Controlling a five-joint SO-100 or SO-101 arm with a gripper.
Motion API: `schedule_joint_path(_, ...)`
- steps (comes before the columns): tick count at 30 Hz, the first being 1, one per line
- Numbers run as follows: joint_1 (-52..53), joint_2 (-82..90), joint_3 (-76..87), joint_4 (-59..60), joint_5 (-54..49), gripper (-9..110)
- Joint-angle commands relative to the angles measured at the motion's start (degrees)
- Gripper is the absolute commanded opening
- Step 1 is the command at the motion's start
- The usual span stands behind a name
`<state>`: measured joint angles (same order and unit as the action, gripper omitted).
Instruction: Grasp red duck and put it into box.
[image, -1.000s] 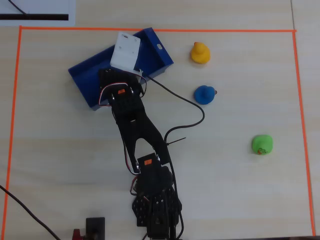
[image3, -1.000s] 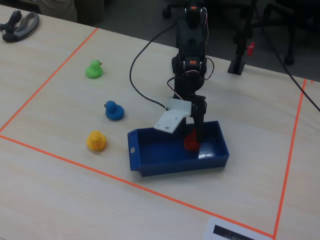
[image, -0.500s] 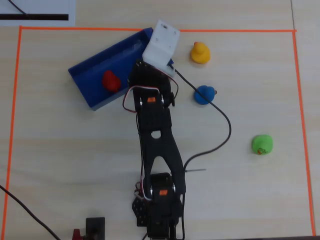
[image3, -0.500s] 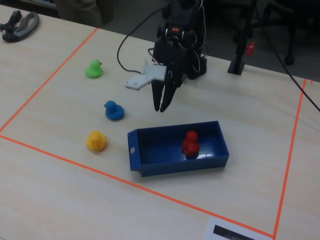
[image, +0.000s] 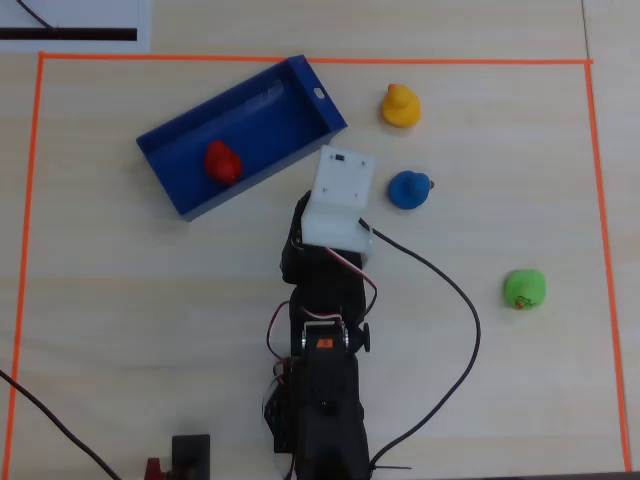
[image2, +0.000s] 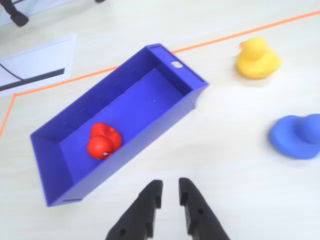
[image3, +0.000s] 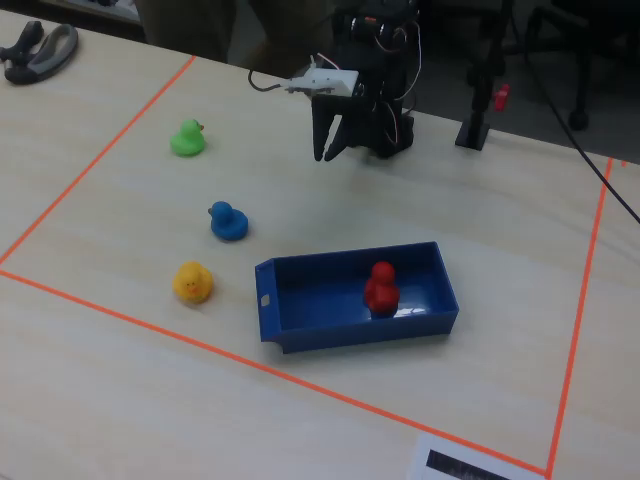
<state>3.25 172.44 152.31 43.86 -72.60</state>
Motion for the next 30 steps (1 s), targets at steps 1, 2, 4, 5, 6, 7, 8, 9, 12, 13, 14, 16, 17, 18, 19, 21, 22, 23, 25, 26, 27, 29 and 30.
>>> schedule_joint_path(1, 0.44, 14.06, 4.39, 2.11, -1.85, 0)
schedule_joint_path(2, 0.62, 16.70, 6.42, 2.99, -2.29, 0)
schedule_joint_path(4, 1.32, 17.14, 7.73, 4.48, -2.72, 0)
schedule_joint_path(5, 1.58, 17.14, 8.35, 4.57, -2.72, 0)
schedule_joint_path(6, 1.76, 17.14, 8.96, 4.57, -2.72, 0)
schedule_joint_path(7, 1.76, 17.14, 9.76, 5.19, -2.55, 0)
schedule_joint_path(8, 1.67, 17.14, 10.99, 6.15, -2.72, 0)
schedule_joint_path(9, 1.58, 17.14, 12.74, 6.68, -2.81, 0)
schedule_joint_path(12, 1.23, 17.14, 19.69, 7.38, -2.90, 0)
schedule_joint_path(13, 1.23, 17.14, 21.88, 8.09, -2.90, 0)
schedule_joint_path(14, 1.23, 17.14, 23.82, 8.96, -2.81, 0)
schedule_joint_path(16, 1.23, 17.23, 25.84, 13.62, -2.37, 0)
schedule_joint_path(17, 0.88, 17.23, 25.84, 16.52, -1.49, 0)
schedule_joint_path(18, 0.44, 17.23, 25.84, 18.98, -1.14, 0)
schedule_joint_path(19, 0.00, 17.23, 25.84, 21.01, -0.70, 0)
schedule_joint_path(21, -0.97, 17.23, 25.84, 25.31, -0.70, 0)
schedule_joint_path(22, -1.32, 17.23, 25.84, 27.51, -0.70, 0)
schedule_joint_path(23, -1.58, 17.23, 25.84, 29.79, -1.05, 0)
schedule_joint_path(25, -1.67, 17.31, 25.93, 31.03, -0.35, 0)
schedule_joint_path(26, -1.58, 17.31, 25.93, 31.03, -0.09, 0)
schedule_joint_path(27, -1.58, 17.31, 25.93, 31.03, 0.18, 0)
schedule_joint_path(29, -1.58, 17.31, 25.93, 31.03, 0.09, 1)
schedule_joint_path(30, -2.11, 17.31, 25.93, 31.11, 0.35, 1)
